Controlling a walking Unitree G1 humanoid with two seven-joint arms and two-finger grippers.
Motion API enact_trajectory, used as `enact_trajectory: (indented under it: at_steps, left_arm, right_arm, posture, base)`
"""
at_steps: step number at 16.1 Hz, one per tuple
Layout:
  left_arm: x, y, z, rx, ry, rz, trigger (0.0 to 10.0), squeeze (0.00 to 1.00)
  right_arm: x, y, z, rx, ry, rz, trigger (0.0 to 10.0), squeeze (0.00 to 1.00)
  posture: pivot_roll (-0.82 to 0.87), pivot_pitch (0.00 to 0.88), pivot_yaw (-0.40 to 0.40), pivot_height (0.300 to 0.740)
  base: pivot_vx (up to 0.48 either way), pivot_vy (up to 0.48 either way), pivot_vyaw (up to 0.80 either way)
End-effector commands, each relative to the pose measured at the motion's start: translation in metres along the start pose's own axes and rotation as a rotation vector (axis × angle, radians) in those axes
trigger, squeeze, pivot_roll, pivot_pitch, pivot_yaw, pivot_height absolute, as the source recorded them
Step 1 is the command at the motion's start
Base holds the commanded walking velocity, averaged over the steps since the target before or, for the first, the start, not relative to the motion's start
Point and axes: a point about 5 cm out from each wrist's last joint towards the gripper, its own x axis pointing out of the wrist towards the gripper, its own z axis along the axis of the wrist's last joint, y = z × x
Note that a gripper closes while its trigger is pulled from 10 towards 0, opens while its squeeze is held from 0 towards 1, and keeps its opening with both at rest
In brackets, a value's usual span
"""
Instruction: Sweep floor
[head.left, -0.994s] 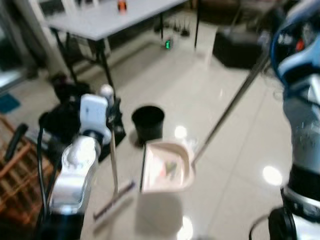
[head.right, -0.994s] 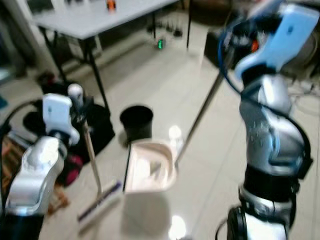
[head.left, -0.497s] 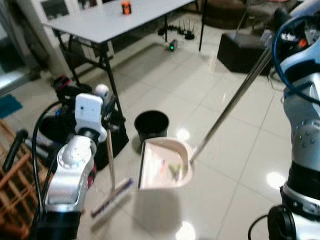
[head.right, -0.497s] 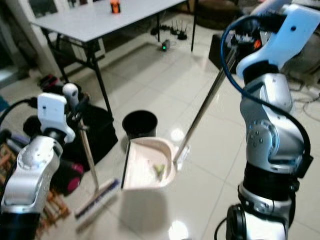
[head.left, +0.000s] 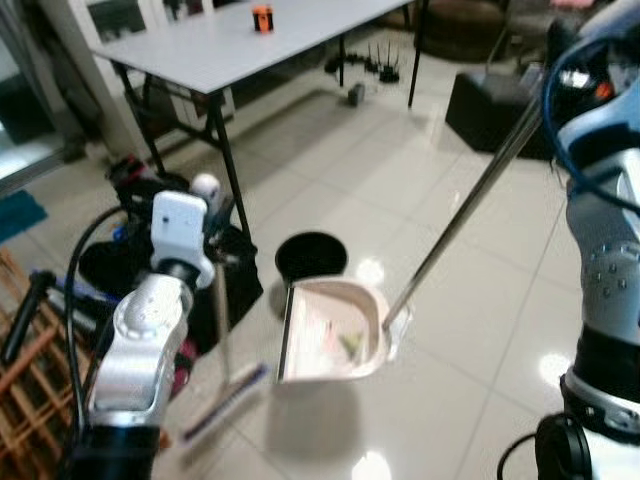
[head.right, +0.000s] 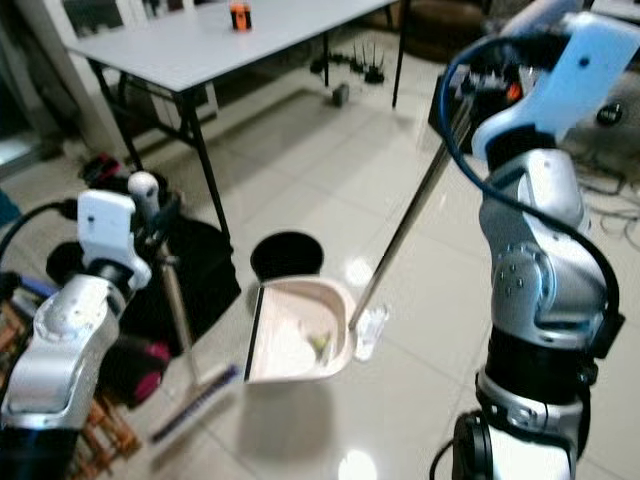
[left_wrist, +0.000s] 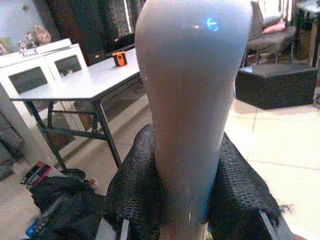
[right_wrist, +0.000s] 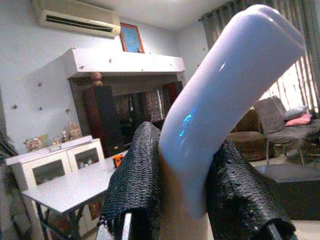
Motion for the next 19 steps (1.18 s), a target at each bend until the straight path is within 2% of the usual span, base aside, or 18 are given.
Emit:
enact_trajectory:
  at_steps: [1, 4, 13, 15, 17, 19]
  left_arm:
    - [0.0033, -0.0038, 0.0092, -0.003, -0.041, -0.019, 10.0, 0.00]
    - [0.0032, -0.0027, 0.0097, -0.001, -0.042, -0.020, 10.0, 0.00]
    - [0.0034, -0.0091, 0.0097, 0.001, -0.042, -0.045, 10.0, 0.00]
    - [0.0055, -0.0085, 0.0101, 0.000, -0.044, -0.040, 10.0, 0.00]
    - [0.0077, -0.0090, 0.0148, 0.019, -0.061, -0.042, 10.0, 0.00]
    - [0.0054, -0.0088, 0.0132, 0.014, -0.055, -0.038, 10.0, 0.00]
  right_arm:
    - [0.0011, -0.0043, 0.0138, -0.020, -0.066, -0.017, 10.0, 0.00]
    - [0.0013, -0.0028, 0.0130, -0.034, -0.060, -0.011, 10.0, 0.00]
    - [-0.0001, -0.0090, 0.0126, -0.037, -0.069, -0.040, 10.0, 0.00]
    - [0.0009, -0.0085, 0.0113, 0.003, -0.069, -0.044, 10.0, 0.00]
    - [0.0023, -0.0083, 0.0108, 0.003, -0.067, -0.044, 10.0, 0.00]
    - [0.0015, -0.0078, 0.0098, -0.005, -0.067, -0.036, 10.0, 0.00]
  posture:
    - [-0.11, 0.000, 0.056, 0.740]
    - [-0.11, 0.000, 0.052, 0.740]
    - [-0.11, 0.000, 0.058, 0.740]
    - [-0.11, 0.000, 0.057, 0.740]
    - [-0.10, 0.000, 0.056, 0.740]
    - [-0.09, 0.000, 0.054, 0.740]
  base:
    - [0.431, 0.000, 0.00]
    - [0.430, 0.000, 0.69]
    - [0.431, 0.000, 0.00]
    - [0.431, 0.000, 0.00]
    - [0.433, 0.000, -0.69]
    - [0.431, 0.000, 0.00]
